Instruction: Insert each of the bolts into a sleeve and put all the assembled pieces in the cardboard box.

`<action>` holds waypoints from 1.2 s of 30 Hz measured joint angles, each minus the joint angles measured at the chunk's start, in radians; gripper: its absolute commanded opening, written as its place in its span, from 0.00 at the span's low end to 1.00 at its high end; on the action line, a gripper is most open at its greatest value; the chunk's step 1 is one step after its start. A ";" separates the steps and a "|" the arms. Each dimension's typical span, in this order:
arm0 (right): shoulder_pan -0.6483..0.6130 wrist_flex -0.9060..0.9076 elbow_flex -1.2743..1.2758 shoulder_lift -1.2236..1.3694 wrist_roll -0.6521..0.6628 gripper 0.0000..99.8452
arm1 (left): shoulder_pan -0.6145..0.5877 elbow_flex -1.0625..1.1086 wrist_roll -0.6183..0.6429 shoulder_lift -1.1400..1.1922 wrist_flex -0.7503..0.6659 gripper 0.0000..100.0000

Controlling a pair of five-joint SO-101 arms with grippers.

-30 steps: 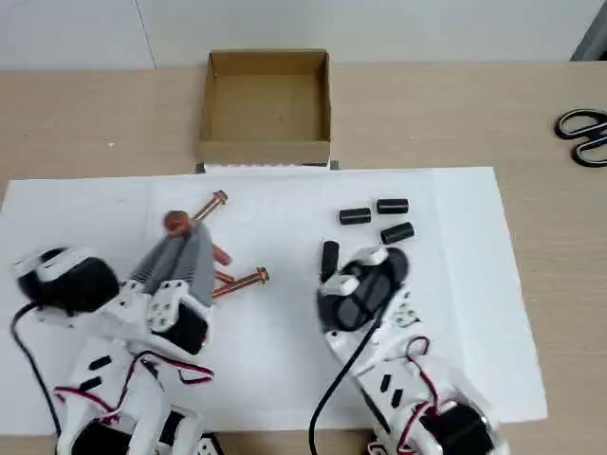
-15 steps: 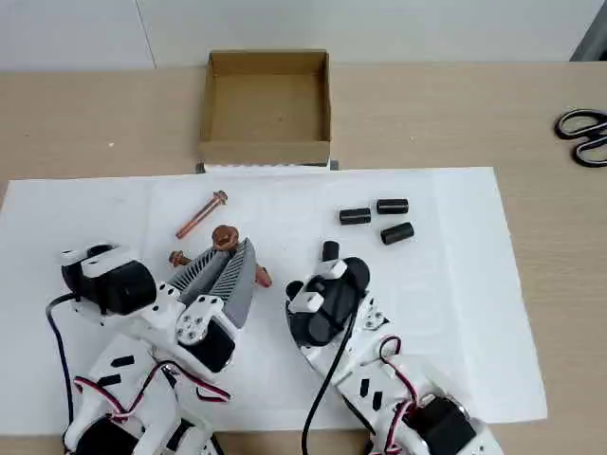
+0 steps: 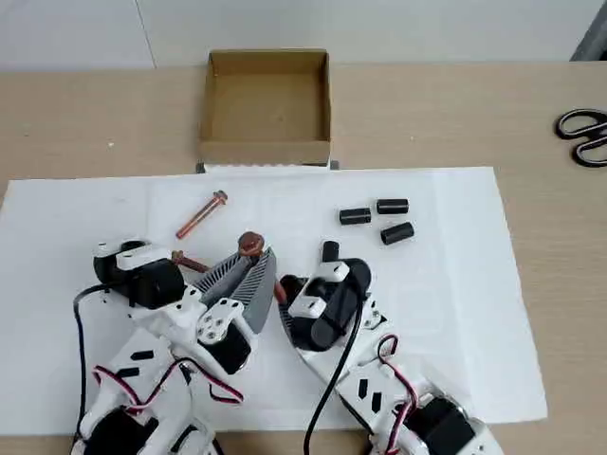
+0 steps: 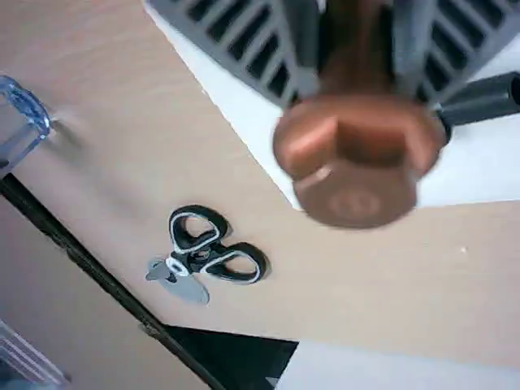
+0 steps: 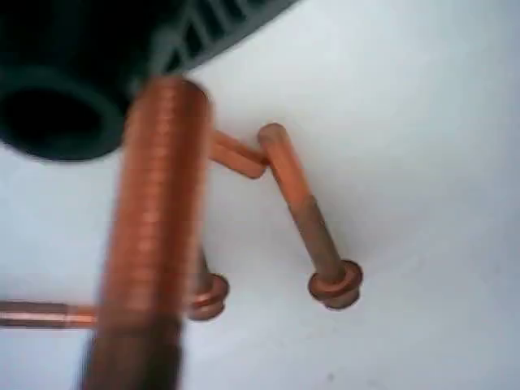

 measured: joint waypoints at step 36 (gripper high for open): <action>-0.081 -0.002 0.034 0.002 0.000 0.00 | -0.054 0.011 0.000 0.000 -0.072 0.01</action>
